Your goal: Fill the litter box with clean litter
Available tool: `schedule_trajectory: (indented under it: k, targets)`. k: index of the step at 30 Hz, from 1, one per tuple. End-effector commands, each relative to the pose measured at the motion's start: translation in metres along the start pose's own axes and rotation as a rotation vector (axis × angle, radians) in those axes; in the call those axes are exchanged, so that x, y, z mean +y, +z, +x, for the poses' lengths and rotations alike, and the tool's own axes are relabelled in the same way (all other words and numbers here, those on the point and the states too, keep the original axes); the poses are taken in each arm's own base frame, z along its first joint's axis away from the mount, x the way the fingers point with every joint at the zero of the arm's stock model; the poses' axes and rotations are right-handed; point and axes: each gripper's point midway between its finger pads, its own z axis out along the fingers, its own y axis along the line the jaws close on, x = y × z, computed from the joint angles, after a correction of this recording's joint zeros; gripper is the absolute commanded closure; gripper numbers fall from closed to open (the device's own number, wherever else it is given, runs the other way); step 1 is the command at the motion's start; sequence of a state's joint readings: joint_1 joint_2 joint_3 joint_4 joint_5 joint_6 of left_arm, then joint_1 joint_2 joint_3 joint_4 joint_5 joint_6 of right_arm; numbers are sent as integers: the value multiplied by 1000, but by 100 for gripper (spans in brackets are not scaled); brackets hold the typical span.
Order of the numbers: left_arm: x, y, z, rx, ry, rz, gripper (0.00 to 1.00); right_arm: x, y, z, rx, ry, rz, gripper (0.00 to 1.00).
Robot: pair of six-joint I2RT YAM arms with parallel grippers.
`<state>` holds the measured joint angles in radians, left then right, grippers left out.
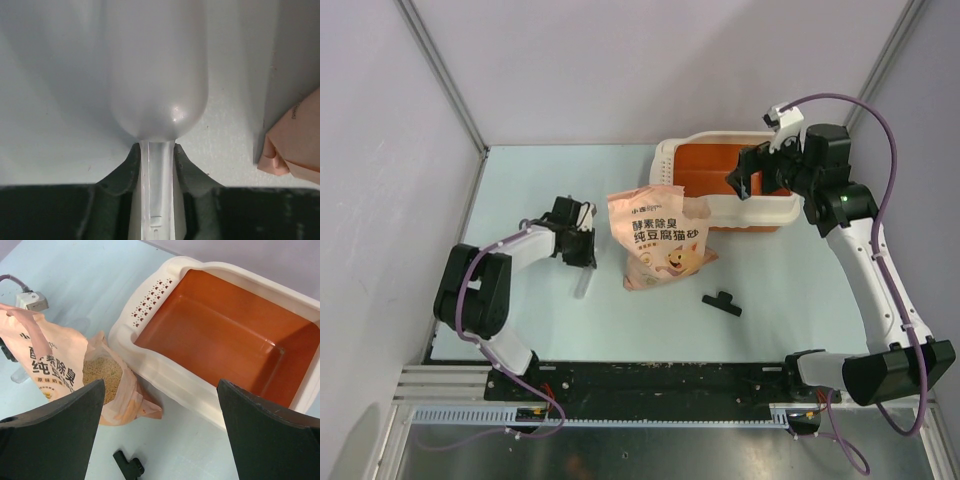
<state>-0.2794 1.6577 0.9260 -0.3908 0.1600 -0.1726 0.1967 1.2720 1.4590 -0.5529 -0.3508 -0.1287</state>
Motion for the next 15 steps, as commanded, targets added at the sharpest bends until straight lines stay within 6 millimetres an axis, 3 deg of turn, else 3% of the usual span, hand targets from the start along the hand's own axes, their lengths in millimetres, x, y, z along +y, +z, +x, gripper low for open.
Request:
schedule_trajectory:
  k: [1,4,8,9,10,12,14,15]
  targets:
    - [-9,2,1,22,17,64,85,5,0,-9,-38,-27,-31,0]
    - [-9,-18,-16,-53,8,92,100,13,4,-11,-41,-38,-66,0]
    - [-10,-76,-61,-279,-78,215,100,43,8,-13,-40,-65,-220,0]
    - [-6,-111,-81,-413,-88,242,100,50,9,-13,-44,-79,-250,0]
    - [-8,-126,-90,-481,-90,266,100,67,10,-14,-49,-97,-307,0]
    - [-19,-173,-120,-683,-38,316,100,83,15,-16,-59,-132,-353,1]
    - [-45,-229,-140,-874,38,410,100,111,16,-19,-75,-181,-439,0]
    - [-56,-243,-143,-909,57,461,100,120,20,-20,-77,-185,-476,0]
